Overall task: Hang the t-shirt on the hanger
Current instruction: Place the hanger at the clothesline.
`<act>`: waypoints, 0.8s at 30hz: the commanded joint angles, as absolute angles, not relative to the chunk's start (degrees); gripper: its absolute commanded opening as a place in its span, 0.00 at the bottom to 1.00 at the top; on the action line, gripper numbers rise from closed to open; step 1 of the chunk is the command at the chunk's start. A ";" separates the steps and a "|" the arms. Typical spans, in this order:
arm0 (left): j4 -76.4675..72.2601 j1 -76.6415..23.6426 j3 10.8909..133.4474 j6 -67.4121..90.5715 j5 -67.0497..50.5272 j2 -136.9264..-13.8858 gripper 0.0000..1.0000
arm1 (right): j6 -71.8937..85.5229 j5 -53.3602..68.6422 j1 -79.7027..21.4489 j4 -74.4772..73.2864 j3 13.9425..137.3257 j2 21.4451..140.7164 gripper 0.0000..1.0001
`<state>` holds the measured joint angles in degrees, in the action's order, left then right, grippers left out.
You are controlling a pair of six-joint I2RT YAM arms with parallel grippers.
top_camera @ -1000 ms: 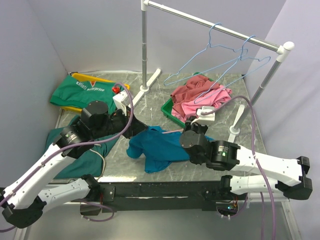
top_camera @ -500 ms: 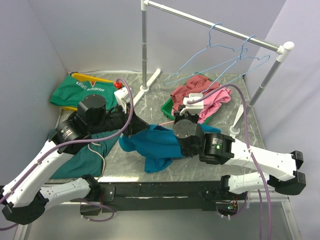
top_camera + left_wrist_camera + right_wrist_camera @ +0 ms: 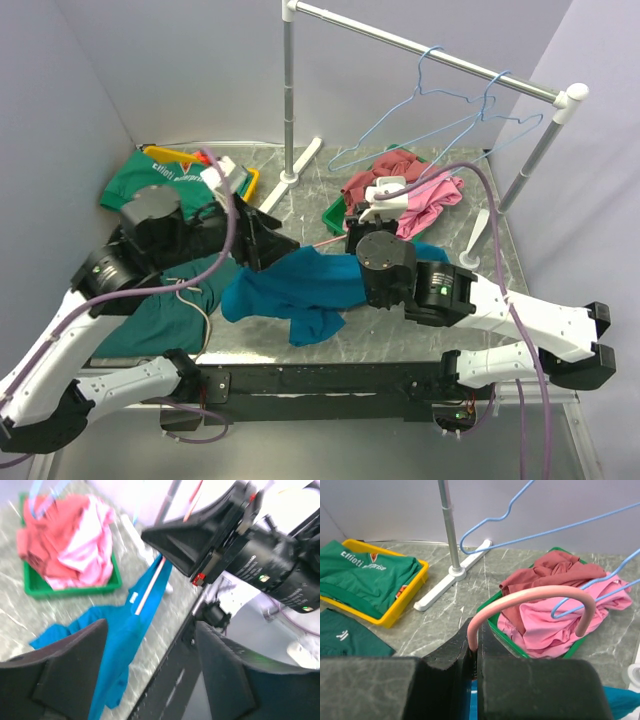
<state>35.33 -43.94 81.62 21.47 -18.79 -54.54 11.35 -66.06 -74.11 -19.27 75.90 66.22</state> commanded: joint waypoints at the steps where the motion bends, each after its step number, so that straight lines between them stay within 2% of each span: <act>1: 35.15 -43.77 87.87 18.20 -13.99 -52.74 0.79 | 5.91 -64.87 -74.44 -16.17 82.17 62.41 0.00; 8: 35.59 -43.77 93.86 13.54 -7.31 -51.24 0.80 | 3.43 -58.20 -74.44 -21.53 95.35 64.42 0.00; 15: 45.25 -43.77 94.04 7.74 -8.16 -52.73 0.62 | 7.47 -48.37 -70.93 -23.38 89.57 65.66 0.00; 24: 53.35 -43.77 93.17 2.99 -16.69 -57.21 0.58 | 4.83 -45.26 -69.87 -22.67 88.86 68.64 0.00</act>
